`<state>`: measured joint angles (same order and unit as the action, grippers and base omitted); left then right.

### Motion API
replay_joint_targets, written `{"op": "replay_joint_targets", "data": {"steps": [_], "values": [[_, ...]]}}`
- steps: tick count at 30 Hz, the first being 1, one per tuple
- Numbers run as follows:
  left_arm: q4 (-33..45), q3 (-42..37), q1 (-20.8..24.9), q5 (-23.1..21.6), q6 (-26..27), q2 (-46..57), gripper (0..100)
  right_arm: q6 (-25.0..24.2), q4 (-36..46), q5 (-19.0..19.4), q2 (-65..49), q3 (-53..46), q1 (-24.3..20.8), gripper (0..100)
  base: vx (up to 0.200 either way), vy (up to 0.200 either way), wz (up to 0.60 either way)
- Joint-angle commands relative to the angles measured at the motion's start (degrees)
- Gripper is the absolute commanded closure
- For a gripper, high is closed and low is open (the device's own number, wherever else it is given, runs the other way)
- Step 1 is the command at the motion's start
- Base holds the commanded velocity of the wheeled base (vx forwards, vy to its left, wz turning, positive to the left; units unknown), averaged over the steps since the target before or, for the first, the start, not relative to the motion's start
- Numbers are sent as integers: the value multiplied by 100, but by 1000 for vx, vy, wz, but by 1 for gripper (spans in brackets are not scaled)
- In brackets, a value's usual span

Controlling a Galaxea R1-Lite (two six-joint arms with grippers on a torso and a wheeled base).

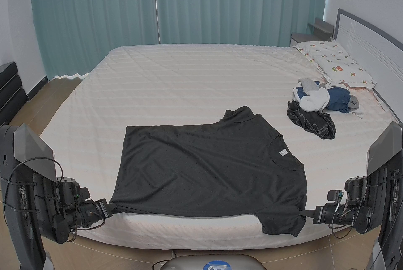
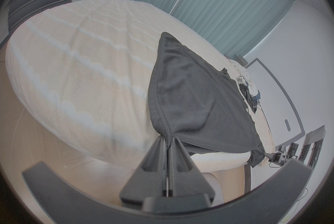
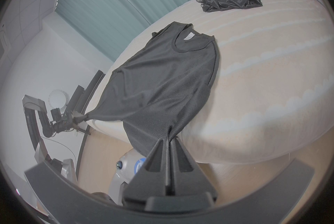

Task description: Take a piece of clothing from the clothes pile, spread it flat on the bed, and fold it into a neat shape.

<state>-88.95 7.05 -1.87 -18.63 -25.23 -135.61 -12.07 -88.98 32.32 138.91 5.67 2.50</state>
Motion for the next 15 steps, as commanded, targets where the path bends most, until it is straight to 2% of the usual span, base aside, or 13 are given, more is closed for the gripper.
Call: {"op": "replay_joint_targets", "data": {"steps": [1,6,11,15], "values": [[-96,-81,-60,17,19,281,100,143,-85,29,-84,-277,31,100,0,0,0],[-78,-177,-60,26,80,439,100,170,-85,284,-215,-461,31,100,0,0,0],[-61,-195,-112,175,309,351,100,469,-85,293,-136,-567,31,100,0,0,0],[-52,-230,-121,237,484,333,100,477,-85,293,-128,-567,31,100,0,0,0]]}}
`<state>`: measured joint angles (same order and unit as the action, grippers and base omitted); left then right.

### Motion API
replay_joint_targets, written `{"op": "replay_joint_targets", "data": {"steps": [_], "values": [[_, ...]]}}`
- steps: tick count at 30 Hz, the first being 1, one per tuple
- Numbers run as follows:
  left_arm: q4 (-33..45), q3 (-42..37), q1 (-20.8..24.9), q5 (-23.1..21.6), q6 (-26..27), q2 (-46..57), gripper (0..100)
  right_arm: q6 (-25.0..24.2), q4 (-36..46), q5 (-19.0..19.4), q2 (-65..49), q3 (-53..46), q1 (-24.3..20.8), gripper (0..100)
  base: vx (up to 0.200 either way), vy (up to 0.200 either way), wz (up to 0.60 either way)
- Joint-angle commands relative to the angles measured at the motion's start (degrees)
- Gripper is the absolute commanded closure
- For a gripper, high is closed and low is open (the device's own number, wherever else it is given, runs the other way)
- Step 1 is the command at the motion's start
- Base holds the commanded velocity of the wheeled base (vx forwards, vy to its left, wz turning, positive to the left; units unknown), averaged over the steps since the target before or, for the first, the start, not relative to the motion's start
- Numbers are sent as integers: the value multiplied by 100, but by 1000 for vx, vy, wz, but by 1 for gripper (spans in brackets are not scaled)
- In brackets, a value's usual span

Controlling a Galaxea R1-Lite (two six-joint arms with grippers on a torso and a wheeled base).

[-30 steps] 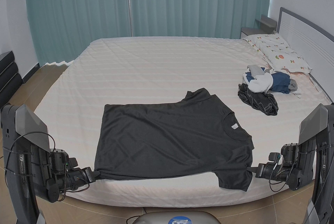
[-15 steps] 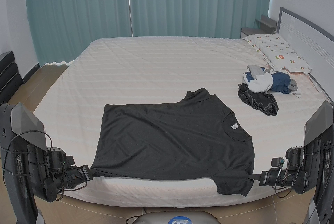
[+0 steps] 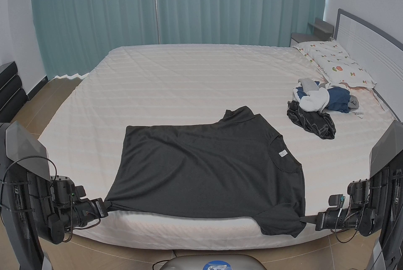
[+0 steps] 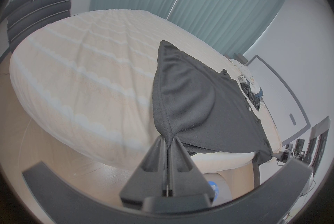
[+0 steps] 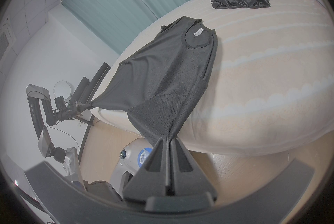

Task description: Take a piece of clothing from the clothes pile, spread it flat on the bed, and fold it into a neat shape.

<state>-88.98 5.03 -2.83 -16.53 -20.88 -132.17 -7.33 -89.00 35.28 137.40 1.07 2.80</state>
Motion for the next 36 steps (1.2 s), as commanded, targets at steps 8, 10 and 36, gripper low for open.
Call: {"op": "replay_joint_targets", "data": {"steps": [8,10,36], "values": [[-58,-231,19,642,656,7,100,56,50,-4,24,-107,-17,100,0,0,0],[-58,-213,2,809,744,-10,100,135,155,5,15,-107,-26,100,0,0,0],[786,-486,19,1328,1710,253,100,908,1324,234,-407,-107,-61,100,0,0,0]]}}
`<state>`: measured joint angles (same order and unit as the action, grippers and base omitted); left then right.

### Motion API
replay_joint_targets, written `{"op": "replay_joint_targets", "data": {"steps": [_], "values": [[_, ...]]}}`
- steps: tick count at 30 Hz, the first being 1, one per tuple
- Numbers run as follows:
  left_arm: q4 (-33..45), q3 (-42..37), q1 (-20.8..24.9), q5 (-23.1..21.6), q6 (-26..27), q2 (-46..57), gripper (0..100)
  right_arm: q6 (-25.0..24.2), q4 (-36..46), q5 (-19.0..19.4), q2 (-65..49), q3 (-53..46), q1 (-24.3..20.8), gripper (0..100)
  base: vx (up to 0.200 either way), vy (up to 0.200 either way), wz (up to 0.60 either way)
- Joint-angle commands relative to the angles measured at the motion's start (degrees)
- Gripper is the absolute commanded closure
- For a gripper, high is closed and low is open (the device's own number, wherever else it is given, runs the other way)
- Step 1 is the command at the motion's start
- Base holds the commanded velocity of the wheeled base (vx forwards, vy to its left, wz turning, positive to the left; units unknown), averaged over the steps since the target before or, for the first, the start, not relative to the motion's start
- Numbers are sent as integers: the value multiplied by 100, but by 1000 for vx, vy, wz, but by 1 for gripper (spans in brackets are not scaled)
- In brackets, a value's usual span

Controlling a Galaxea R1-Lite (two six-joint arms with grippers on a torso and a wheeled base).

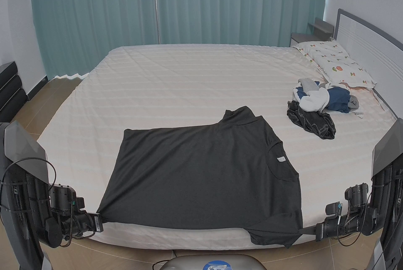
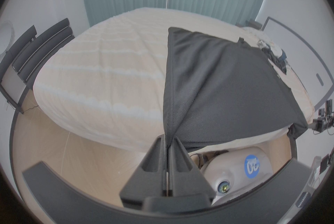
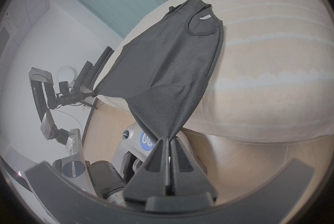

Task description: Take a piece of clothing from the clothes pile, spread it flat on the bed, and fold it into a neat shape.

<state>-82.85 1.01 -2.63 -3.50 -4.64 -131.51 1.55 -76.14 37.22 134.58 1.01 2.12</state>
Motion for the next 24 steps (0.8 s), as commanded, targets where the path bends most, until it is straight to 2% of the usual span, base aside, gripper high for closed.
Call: {"op": "replay_joint_targets", "data": {"steps": [1,6,11,15,20,24], "values": [[260,-84,0,25,87,231,100,30,56,40,-108,-101,8,100,0,0,0],[480,-84,0,25,148,337,100,118,179,40,-143,-101,8,100,0,0,0],[1016,-84,-18,25,438,486,100,285,521,31,-196,-101,25,100,0,0,0],[1025,-84,-18,25,456,548,100,285,513,31,-213,-101,25,100,0,0,0],[955,-31,-27,-46,377,785,100,214,126,198,-336,-101,139,100,0,0,0],[946,22,-9,-90,60,970,100,-23,-270,479,-565,-101,298,100,0,0,0]]}}
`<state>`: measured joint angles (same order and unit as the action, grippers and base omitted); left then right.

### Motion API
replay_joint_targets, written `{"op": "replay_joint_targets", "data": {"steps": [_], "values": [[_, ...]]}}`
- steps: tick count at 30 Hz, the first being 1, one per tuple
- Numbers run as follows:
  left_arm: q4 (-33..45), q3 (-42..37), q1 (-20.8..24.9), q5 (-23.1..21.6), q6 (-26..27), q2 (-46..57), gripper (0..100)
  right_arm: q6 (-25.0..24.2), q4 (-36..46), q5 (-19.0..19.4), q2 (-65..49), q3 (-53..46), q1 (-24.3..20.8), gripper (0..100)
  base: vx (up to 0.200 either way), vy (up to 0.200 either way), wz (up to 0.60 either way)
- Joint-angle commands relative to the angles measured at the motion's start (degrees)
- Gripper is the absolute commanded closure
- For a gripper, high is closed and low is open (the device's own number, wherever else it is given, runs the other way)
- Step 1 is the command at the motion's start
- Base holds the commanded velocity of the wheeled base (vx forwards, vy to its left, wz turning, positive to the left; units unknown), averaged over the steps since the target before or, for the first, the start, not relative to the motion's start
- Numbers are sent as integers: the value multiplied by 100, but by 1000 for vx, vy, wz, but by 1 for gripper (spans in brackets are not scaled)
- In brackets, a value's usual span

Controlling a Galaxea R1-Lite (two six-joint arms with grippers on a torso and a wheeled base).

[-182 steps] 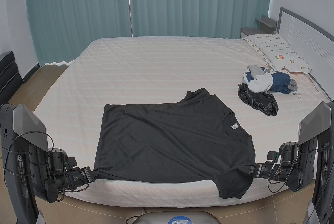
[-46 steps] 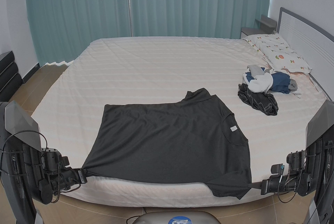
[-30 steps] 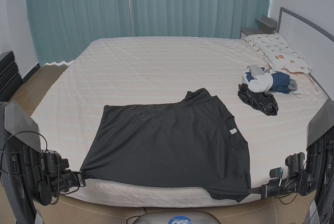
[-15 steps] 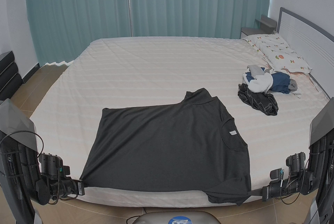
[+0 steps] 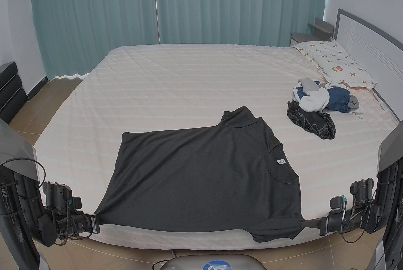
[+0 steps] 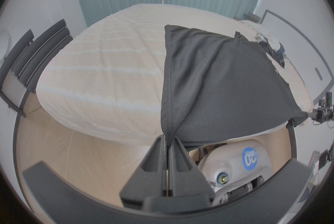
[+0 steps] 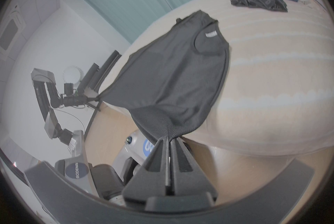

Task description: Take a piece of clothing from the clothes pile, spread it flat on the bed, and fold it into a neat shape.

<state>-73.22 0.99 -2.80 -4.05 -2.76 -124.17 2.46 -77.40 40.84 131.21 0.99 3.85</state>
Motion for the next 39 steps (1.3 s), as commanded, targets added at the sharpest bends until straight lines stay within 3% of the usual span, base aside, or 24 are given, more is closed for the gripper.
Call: {"op": "replay_joint_targets", "data": {"steps": [1,6,9,12,13,20,27,34,39], "values": [[-26,77,8,-79,-217,262,100,-237,-258,161,-271,-99,142,100,0,0,0],[-17,279,26,-237,-621,262,100,-659,-803,161,-218,-99,125,100,0,0,0],[-17,534,34,-386,-1183,227,100,-1055,-1234,161,-69,-64,63,100,0,0,0],[-17,631,26,-404,-1386,236,100,-1134,-1243,161,-87,-20,45,100,0,0,0],[-8,780,34,-404,-1764,271,100,-1160,-1243,144,-104,68,45,100,0,0,0],[53,1097,69,-404,-2528,341,100,-1266,-1243,100,-271,244,19,100,0,0,0],[62,1132,69,-395,-2669,429,100,-2233,-1243,47,-816,578,-60,100,0,0,0],[44,1158,78,-377,-2660,464,100,-2400,-1234,-331,-807,912,-130,100,0,0,0],[62,1158,157,-342,-2660,631,100,-2426,-1243,-384,-930,930,-157,100,0,0,0]]}}
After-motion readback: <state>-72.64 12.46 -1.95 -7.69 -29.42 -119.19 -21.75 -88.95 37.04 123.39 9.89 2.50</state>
